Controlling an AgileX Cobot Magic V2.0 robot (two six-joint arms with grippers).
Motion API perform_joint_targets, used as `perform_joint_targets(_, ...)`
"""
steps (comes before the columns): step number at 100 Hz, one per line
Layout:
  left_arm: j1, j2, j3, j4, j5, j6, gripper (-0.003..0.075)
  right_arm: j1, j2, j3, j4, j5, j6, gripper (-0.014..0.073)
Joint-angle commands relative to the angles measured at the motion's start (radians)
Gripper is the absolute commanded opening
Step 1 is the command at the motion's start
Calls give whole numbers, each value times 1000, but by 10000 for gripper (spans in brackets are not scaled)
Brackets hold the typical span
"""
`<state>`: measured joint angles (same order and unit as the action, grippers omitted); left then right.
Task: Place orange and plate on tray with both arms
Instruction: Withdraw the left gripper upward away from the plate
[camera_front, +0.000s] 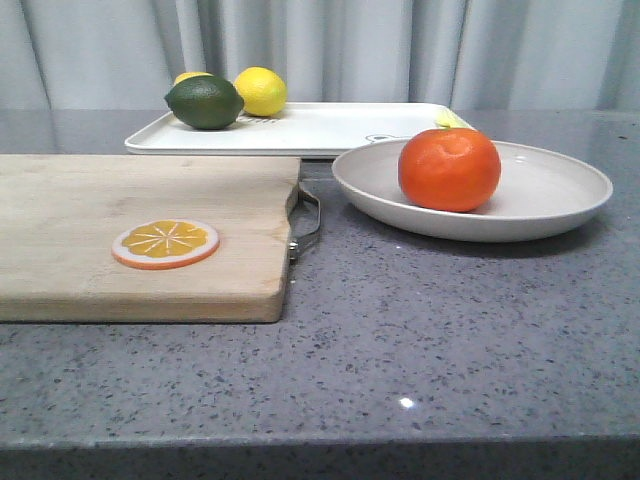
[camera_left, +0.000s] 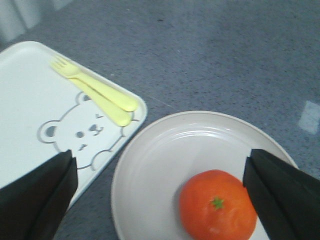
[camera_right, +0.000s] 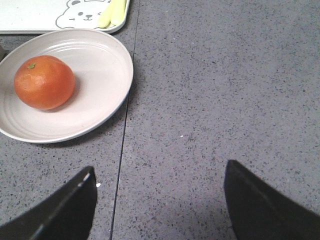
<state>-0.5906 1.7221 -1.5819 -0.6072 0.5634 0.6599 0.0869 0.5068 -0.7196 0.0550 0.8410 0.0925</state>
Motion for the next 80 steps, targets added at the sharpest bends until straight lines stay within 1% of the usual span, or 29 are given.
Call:
perform_joint_targets(1,47,-115,21,-20,-48,-3,648,-5,12,-34,-5,-61,-8,539)
perform_joint_targets(10,96,-191,113,-20,-80,-3,647,-5,12,-34,-5,-61,-8,539)
perform_joint_targets(26,166,-356,341,-50,-212,-3,640,-5,12,-34,-5,-61,-8,539)
perform_joint_targets(51,228,-604,669,-65,-349,-8,640,-5,12,-34,-5,-71,-8,539)
perform_joint_targets(69,311,-770,827,-65,-364,-7,640,-5,12,-32,-5,-70,-8,539)
perform_joint_targets(80,358,-858,880,-65,-364,-7,640,-5,19,-24,17,-93,-8,539)
